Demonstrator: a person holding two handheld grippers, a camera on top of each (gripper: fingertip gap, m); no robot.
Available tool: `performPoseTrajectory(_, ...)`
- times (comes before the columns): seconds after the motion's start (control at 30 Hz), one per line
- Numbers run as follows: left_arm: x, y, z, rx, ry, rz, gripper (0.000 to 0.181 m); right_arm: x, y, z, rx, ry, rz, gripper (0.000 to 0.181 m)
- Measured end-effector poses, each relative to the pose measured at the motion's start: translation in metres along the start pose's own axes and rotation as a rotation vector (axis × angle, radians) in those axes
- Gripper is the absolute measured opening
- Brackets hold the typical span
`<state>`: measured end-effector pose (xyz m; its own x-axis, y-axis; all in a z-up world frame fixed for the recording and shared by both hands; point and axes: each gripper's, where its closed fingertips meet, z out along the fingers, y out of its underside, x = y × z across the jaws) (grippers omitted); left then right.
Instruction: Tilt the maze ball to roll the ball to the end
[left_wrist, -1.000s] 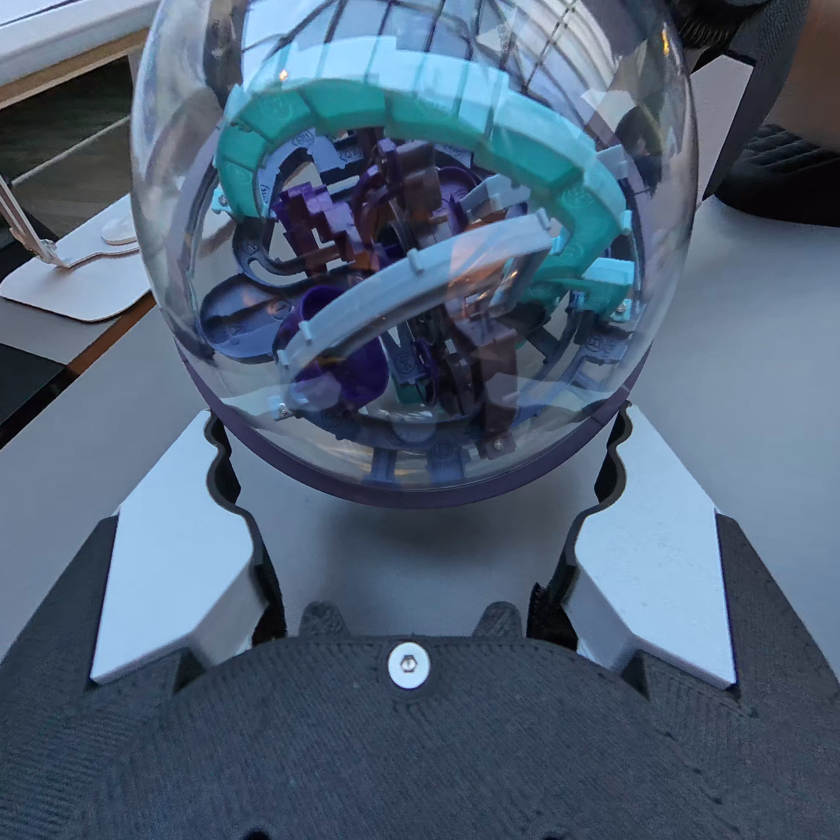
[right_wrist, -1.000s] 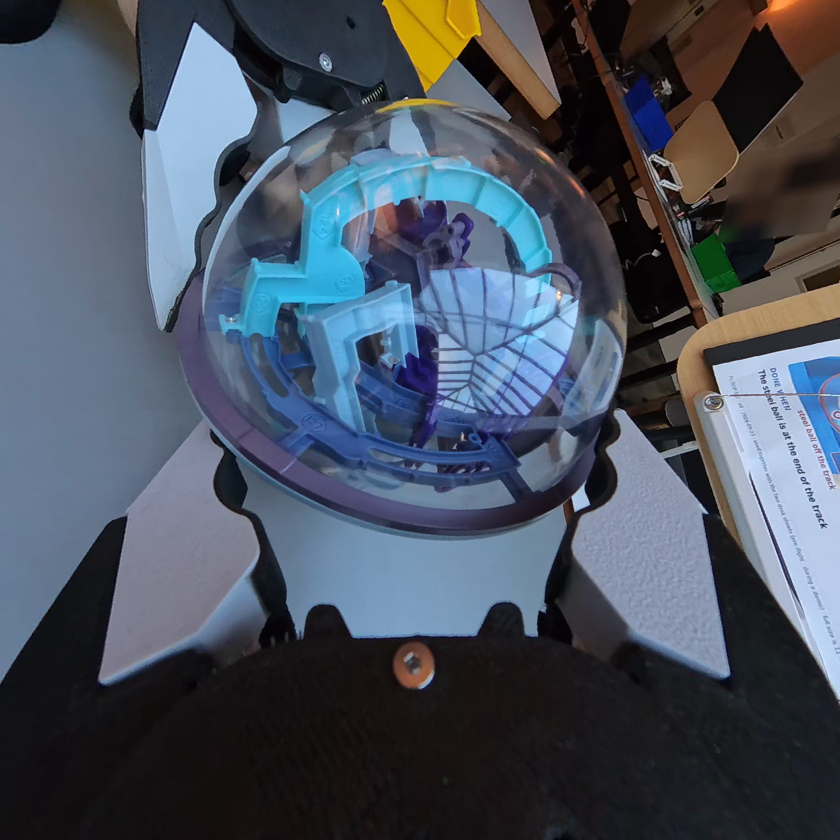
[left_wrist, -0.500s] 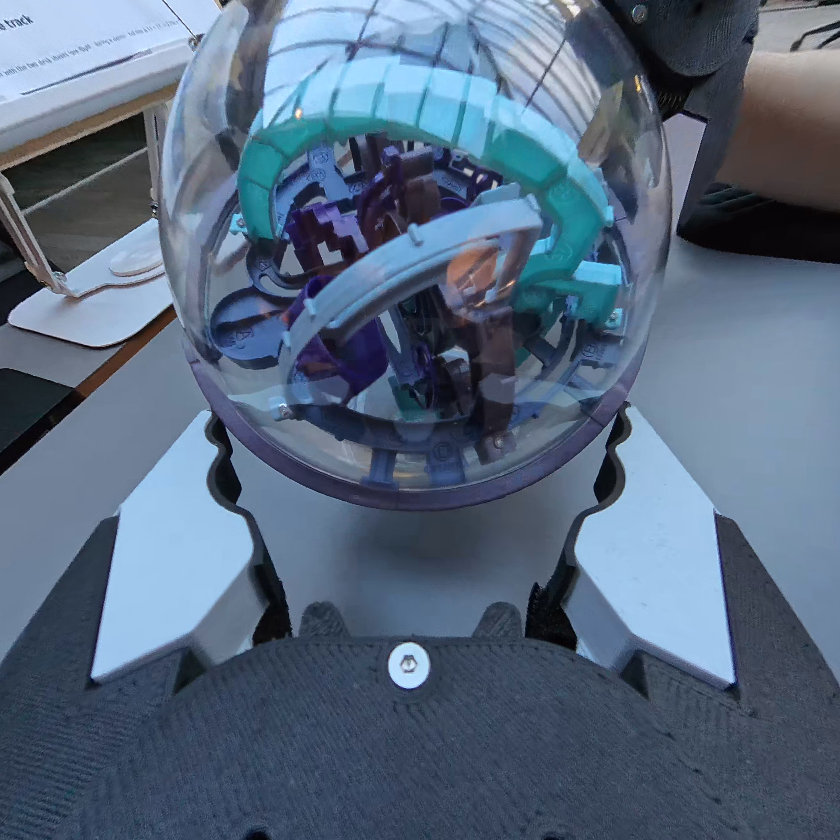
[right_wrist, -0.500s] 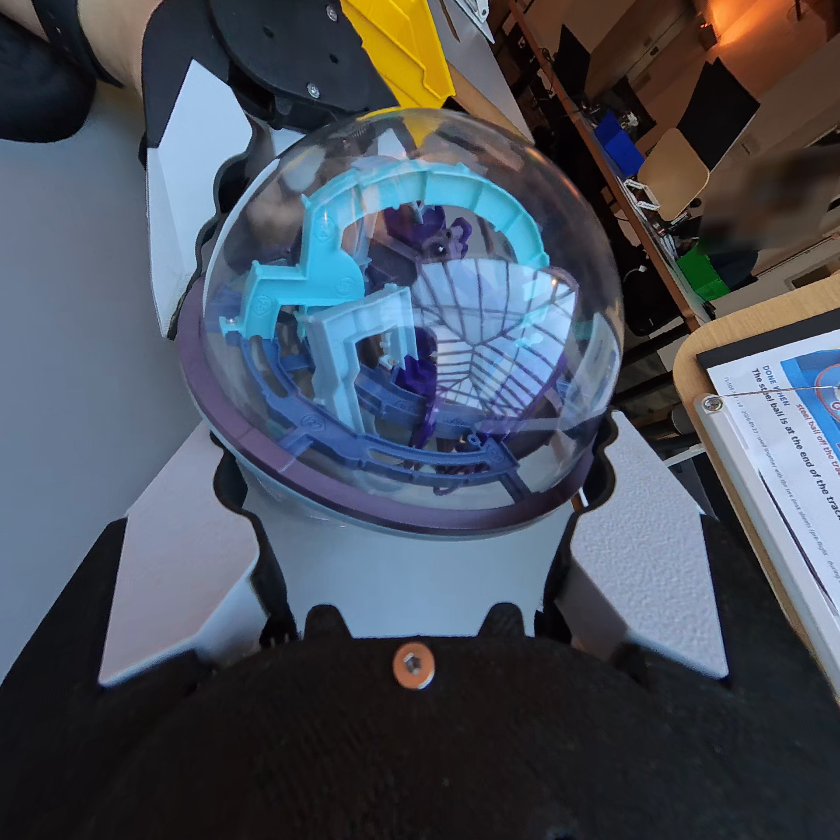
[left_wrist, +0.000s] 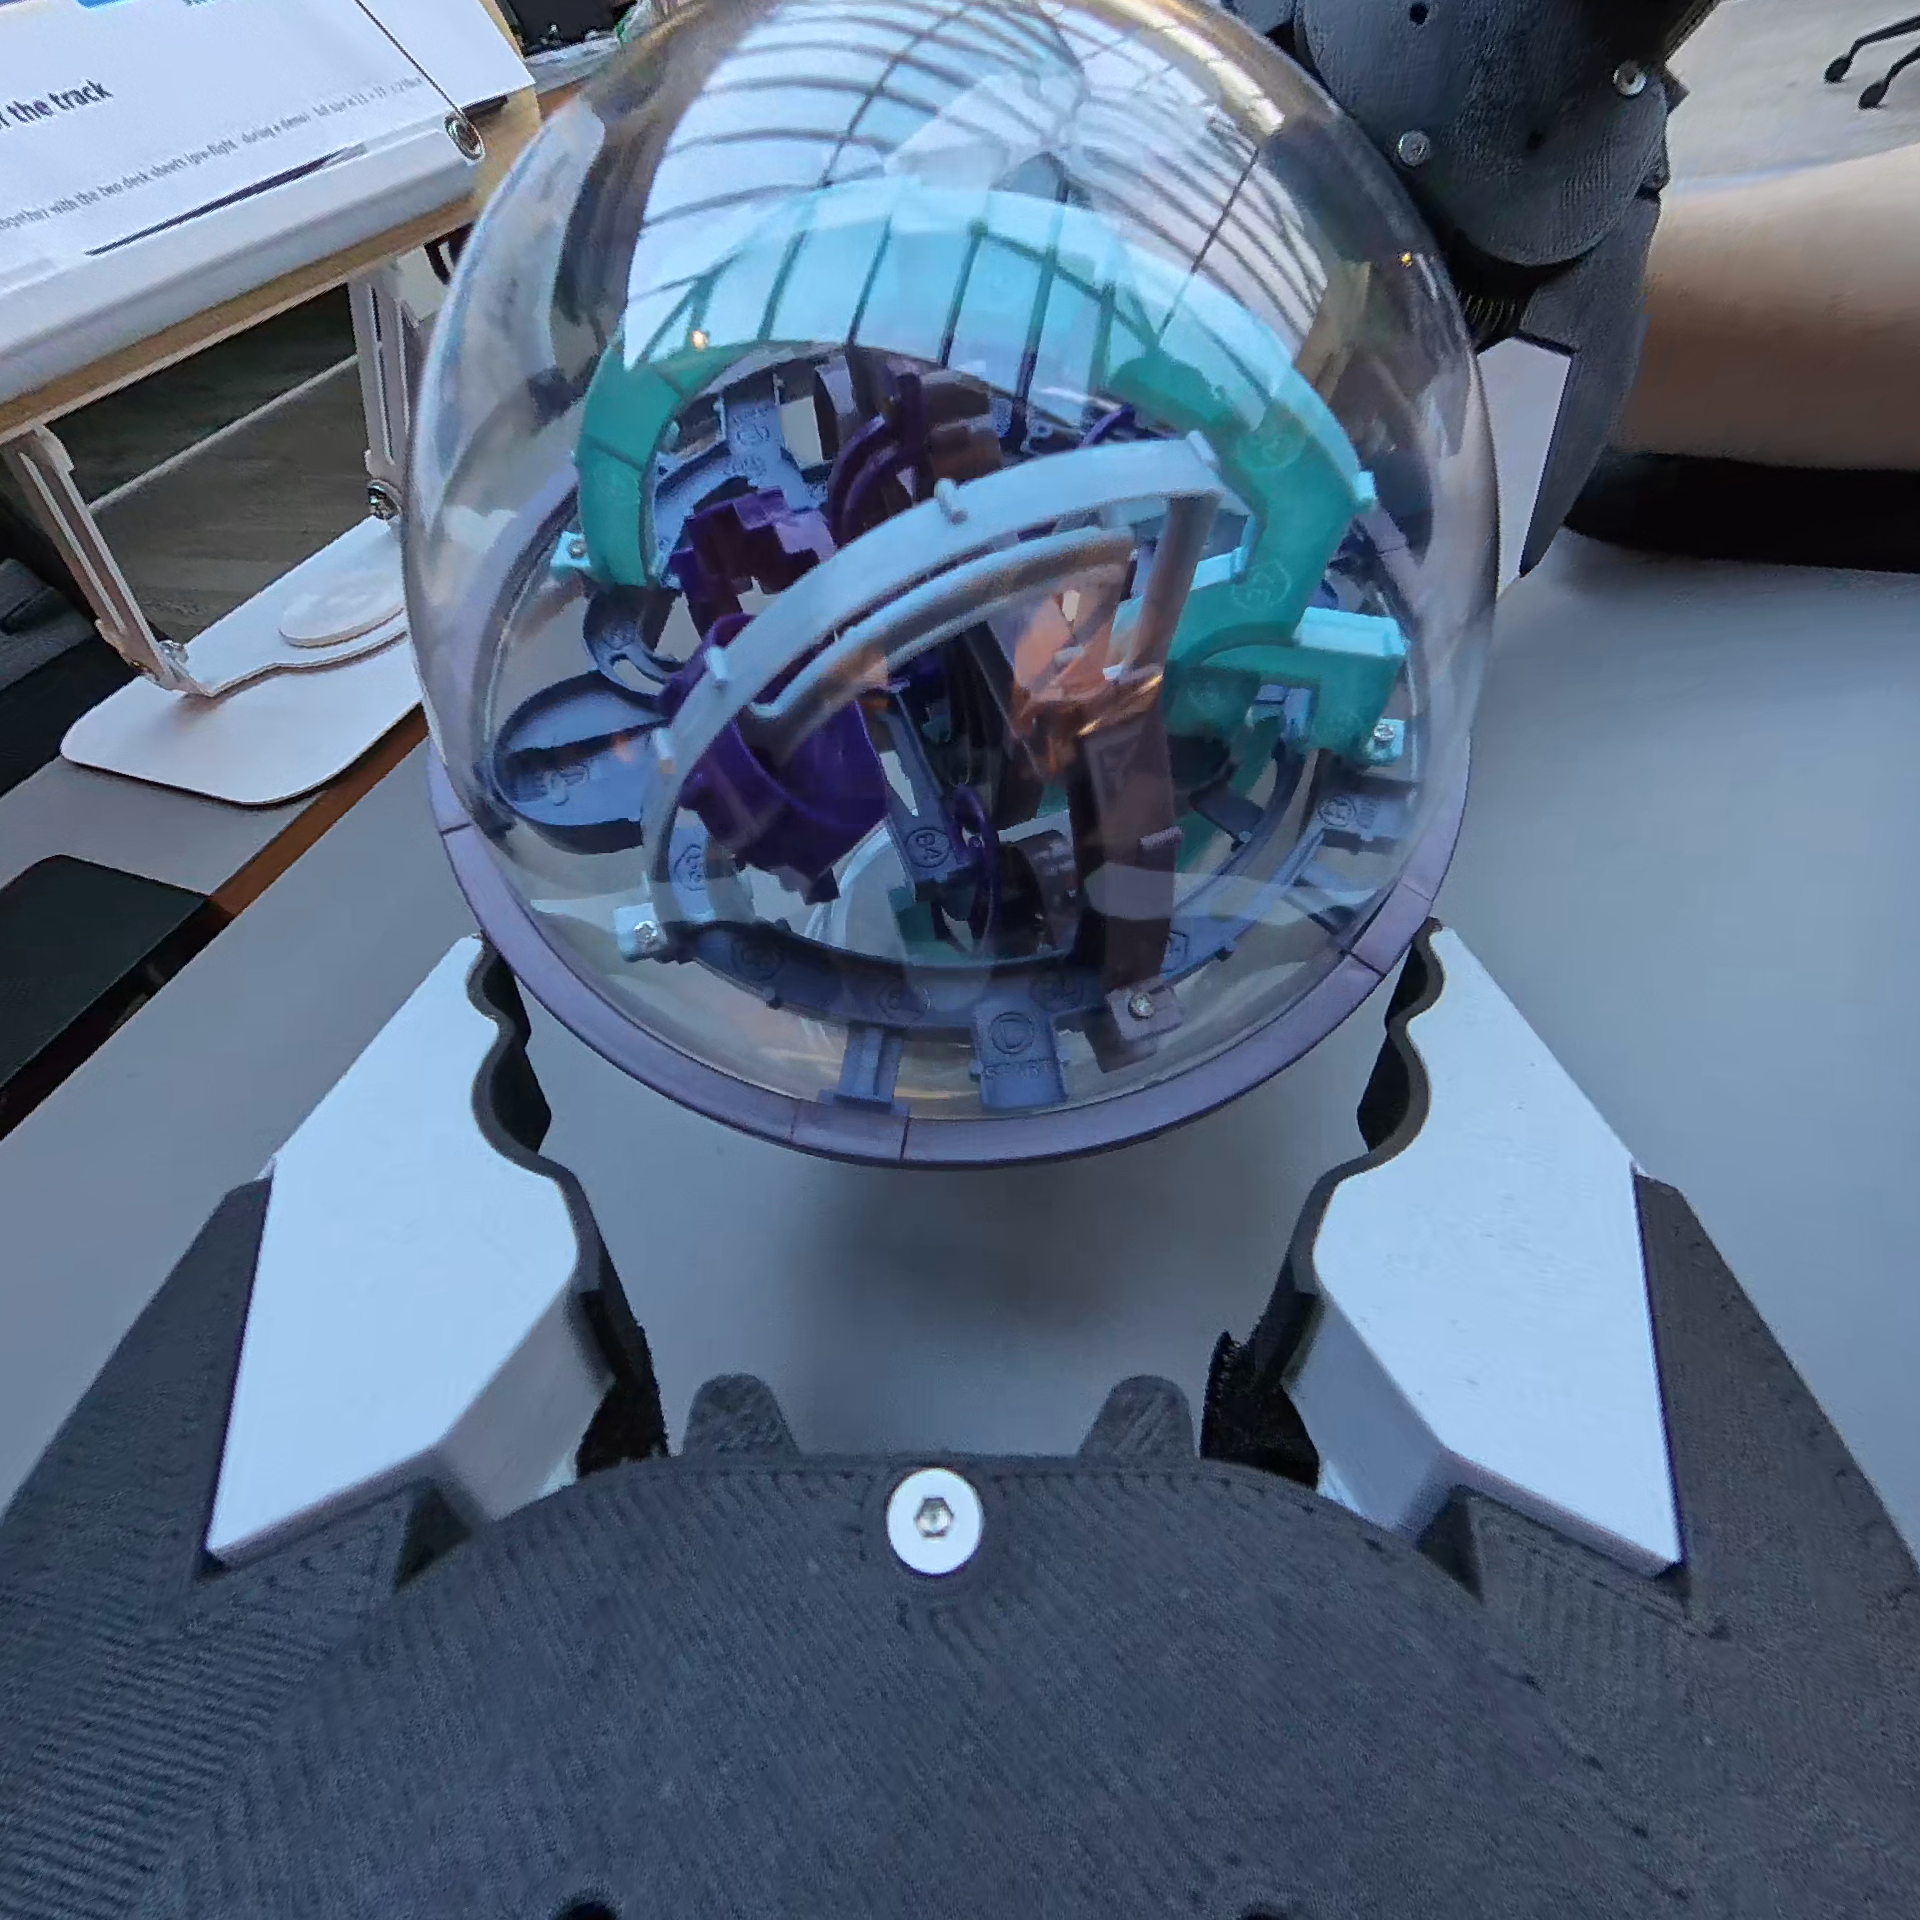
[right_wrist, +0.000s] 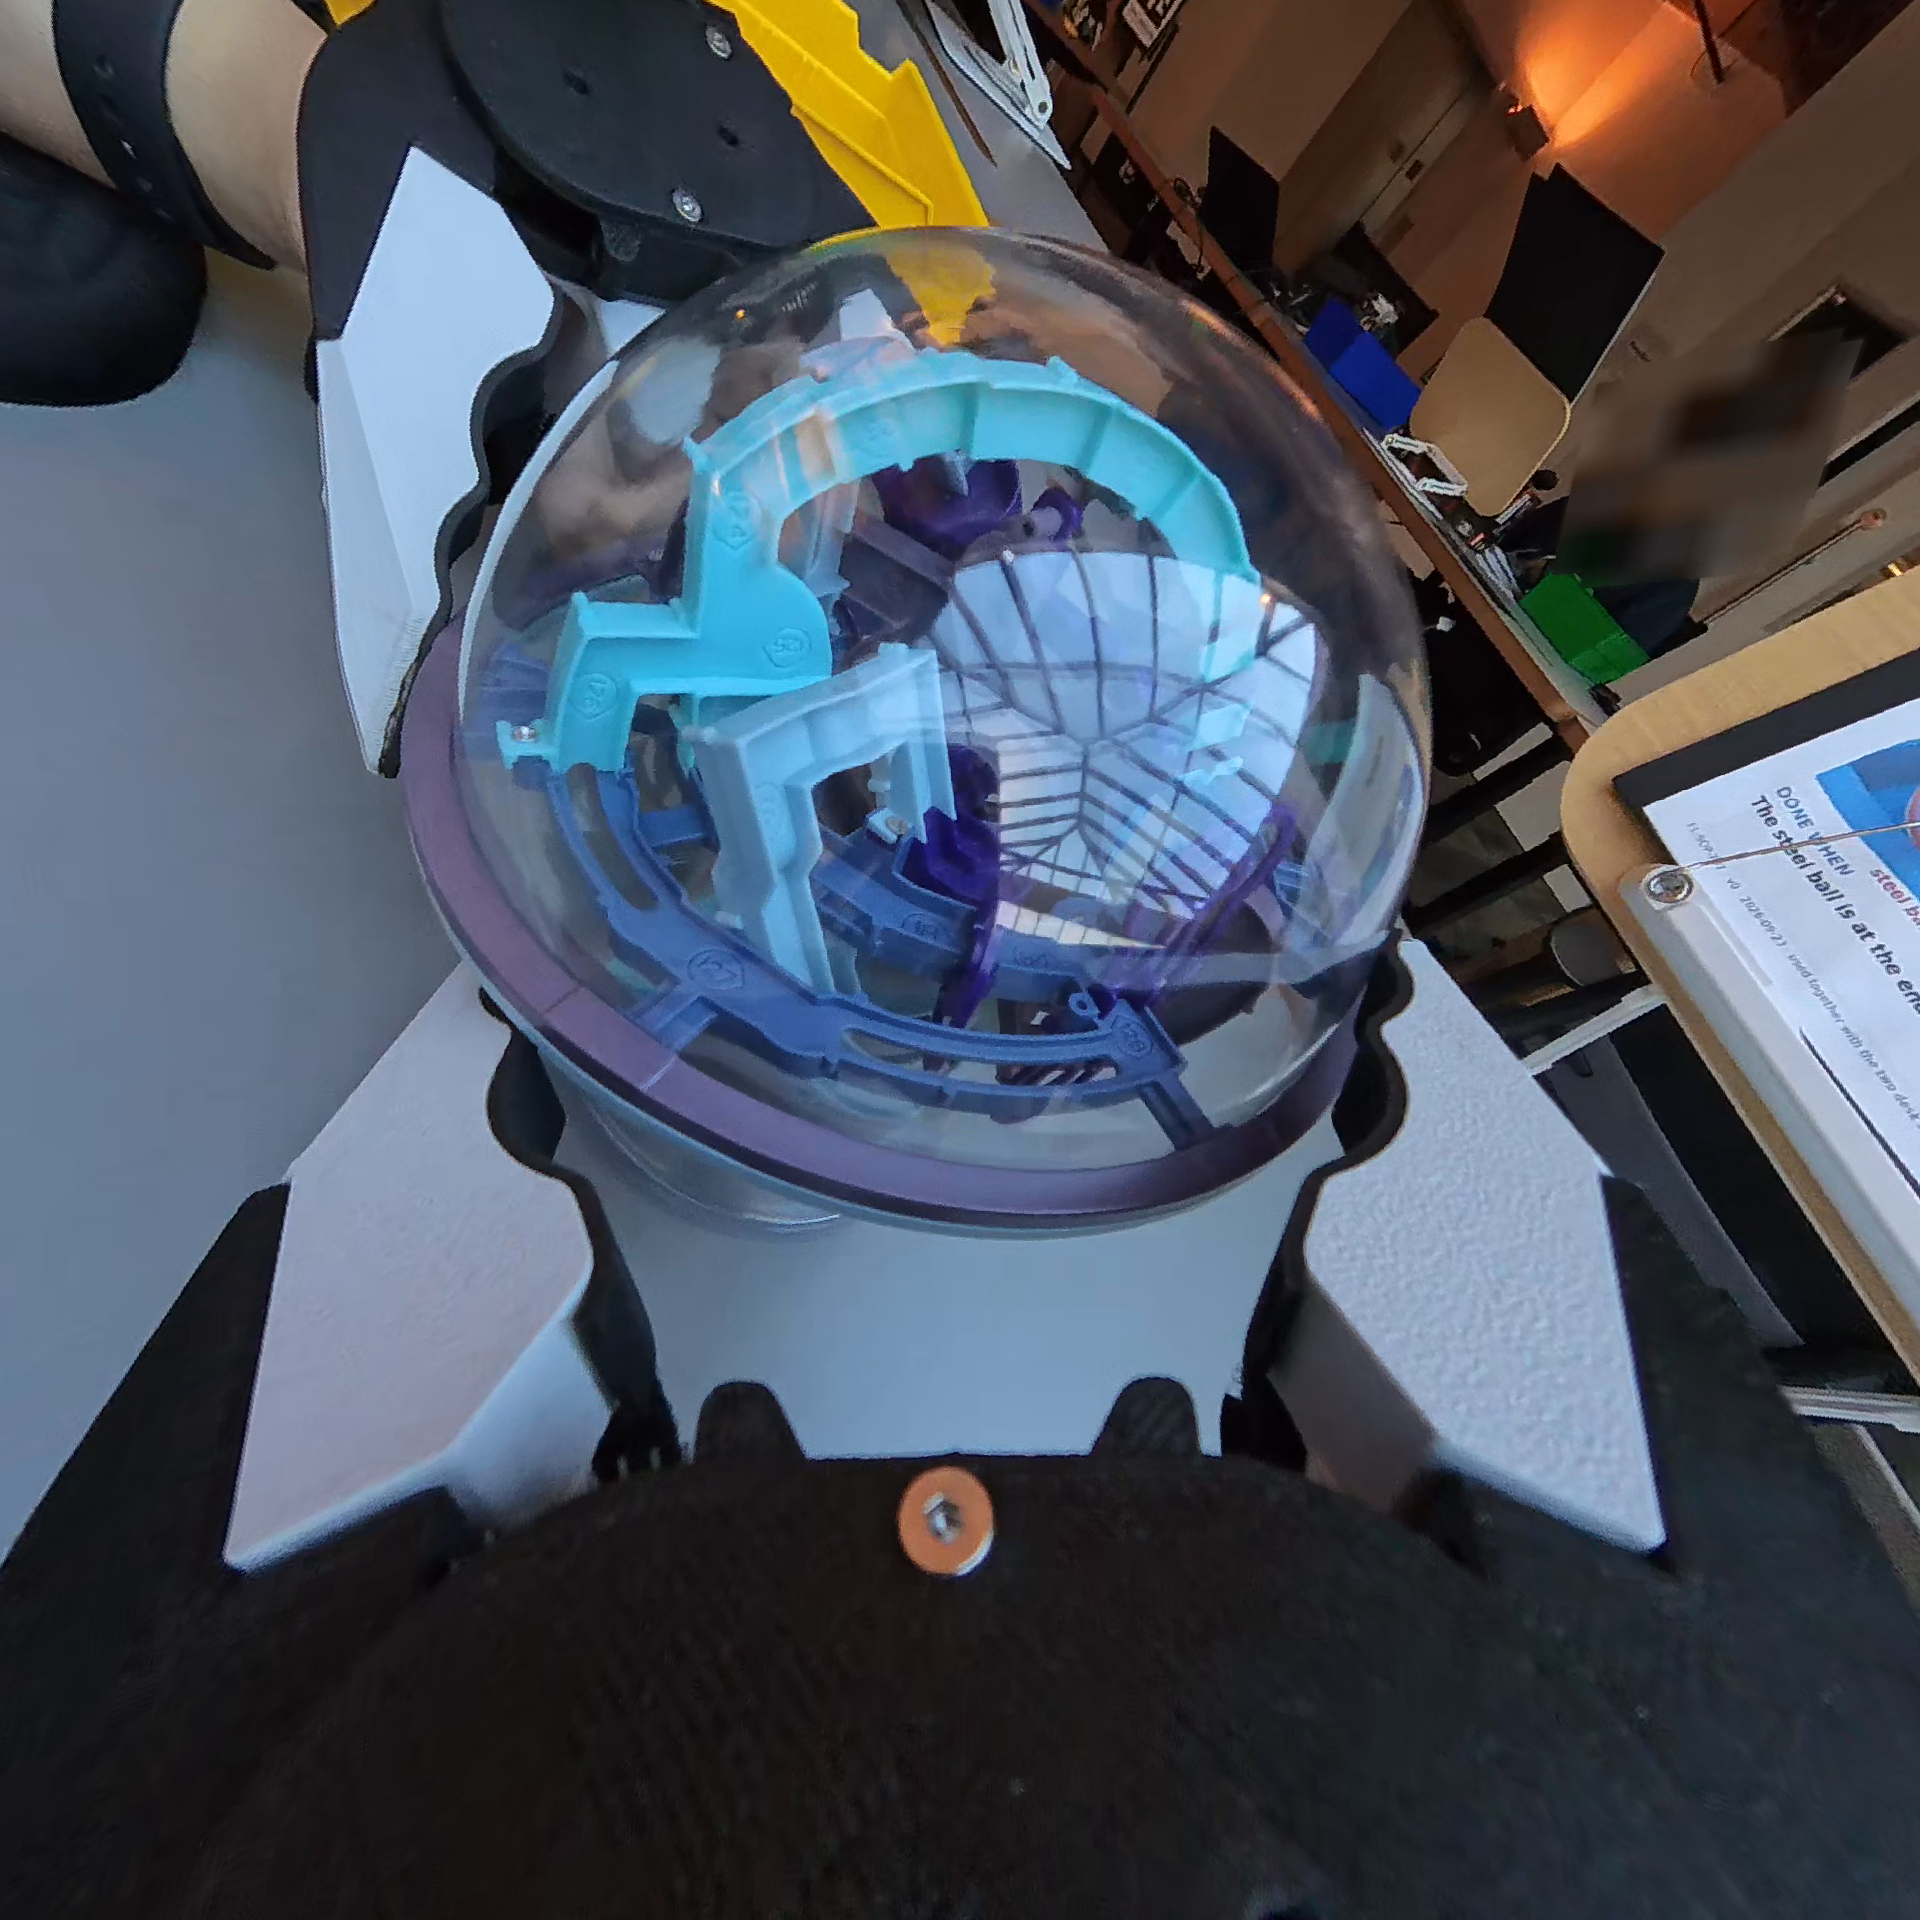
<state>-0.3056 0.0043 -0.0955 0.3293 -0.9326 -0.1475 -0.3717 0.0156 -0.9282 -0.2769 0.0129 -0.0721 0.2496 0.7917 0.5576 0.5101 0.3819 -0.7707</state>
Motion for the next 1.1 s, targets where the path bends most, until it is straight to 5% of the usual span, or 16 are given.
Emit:
performPoseTrajectory(0.9,-0.002,-0.007,-0.004,0.046,-0.007,-0.014,0.156,-0.002,0.009,0.004,0.021,0.032,0.007,0.152)
performPoseTrajectory(1.1,-0.005,0.001,-0.005,-0.016,-0.066,0.123,0.155,-0.003,0.014,0.006,0.016,0.008,0.047,0.152)
